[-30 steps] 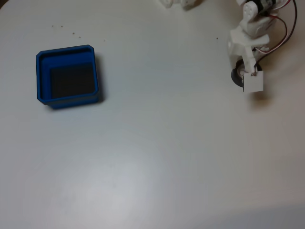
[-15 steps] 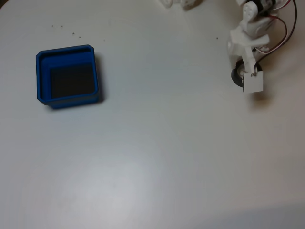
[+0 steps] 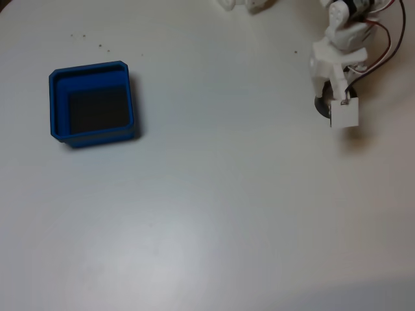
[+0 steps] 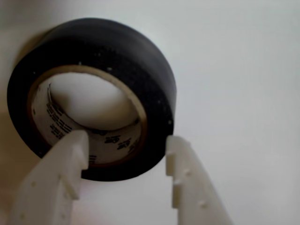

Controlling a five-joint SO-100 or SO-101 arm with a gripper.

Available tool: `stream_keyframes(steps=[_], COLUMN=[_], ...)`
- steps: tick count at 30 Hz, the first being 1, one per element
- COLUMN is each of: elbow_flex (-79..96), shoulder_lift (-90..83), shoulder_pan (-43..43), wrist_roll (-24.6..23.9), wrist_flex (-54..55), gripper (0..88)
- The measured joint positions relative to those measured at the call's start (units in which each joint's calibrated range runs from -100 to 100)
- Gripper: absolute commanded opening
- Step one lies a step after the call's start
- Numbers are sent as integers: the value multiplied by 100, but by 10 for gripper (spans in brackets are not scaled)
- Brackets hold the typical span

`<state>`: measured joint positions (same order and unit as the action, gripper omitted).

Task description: Pick the black tape roll and drop it in the blue box

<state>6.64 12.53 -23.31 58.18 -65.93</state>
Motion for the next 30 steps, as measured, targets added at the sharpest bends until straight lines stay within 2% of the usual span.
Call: stream_keyframes(steps=[9,30], elbow_flex=[0,-9], shoulder_lift=[0,186], shoulder_pan=[247,238], wrist_roll=[0,0], wrist_flex=[0,0], gripper=[152,153])
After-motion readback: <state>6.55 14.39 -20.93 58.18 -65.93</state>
